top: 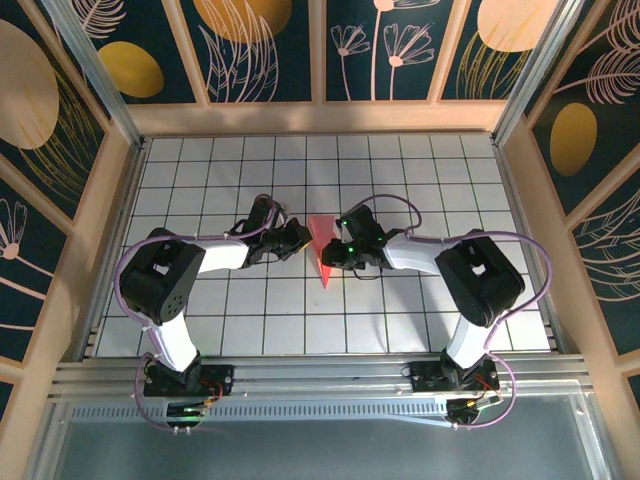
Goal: Fold a paper plane with a square sheet of paper (fold left side to right side)
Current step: Pick up the paper plane at the center of the table.
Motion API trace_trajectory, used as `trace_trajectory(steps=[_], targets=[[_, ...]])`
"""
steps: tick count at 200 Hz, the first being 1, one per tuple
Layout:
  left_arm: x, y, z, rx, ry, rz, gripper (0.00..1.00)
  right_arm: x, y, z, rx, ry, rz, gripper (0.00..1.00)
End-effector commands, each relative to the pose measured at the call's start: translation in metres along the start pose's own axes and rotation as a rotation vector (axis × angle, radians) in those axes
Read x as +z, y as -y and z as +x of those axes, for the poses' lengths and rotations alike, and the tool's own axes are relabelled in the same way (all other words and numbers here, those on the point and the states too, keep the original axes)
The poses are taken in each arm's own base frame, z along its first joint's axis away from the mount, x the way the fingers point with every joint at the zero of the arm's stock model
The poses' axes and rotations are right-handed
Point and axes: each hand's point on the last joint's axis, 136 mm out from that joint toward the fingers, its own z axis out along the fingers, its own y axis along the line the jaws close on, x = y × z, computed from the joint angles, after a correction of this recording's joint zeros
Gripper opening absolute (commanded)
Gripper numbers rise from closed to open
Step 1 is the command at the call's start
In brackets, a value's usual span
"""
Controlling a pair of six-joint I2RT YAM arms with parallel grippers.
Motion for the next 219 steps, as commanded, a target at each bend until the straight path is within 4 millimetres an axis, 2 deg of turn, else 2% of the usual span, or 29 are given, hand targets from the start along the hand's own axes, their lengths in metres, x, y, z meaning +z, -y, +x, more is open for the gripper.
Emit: trace_trajectory(steps=[1,44,111,129,145,171,177,191,219], targets=[[0.005,-0.004,0.003,-0.024,-0.009,-0.013,0.04,0.004,-0.004,-0.003,-0.028,-0.001,0.015,0.24],[0.006,-0.003,0.003,-0.027,-0.010,-0.012,0.04,0.010,-0.009,-0.003,-0.033,0.007,0.022,0.23],[0.005,-0.002,0.002,-0.025,-0.008,-0.008,0.04,0.017,-0.006,-0.001,-0.020,0.022,0.051,0.20],[0.005,-0.001,0.002,-0.025,-0.004,-0.004,0.08,0.017,-0.008,-0.002,-0.016,0.030,0.045,0.17],[0.001,0.004,0.000,-0.014,0.008,0.010,0.16,0.014,-0.012,-0.005,-0.007,0.042,0.037,0.13],[-0.018,0.024,-0.011,0.037,0.073,0.044,0.35,0.000,-0.015,-0.016,0.007,0.072,0.062,0.07],[-0.031,0.036,-0.017,0.060,0.107,0.062,0.39,-0.004,-0.012,-0.019,0.013,0.075,0.078,0.06],[-0.054,0.045,-0.030,0.095,0.171,0.050,0.46,-0.012,-0.005,-0.026,0.028,0.070,0.118,0.04],[-0.100,0.047,-0.053,0.154,0.288,-0.022,0.53,-0.031,0.020,-0.051,0.044,0.081,0.235,0.02]])
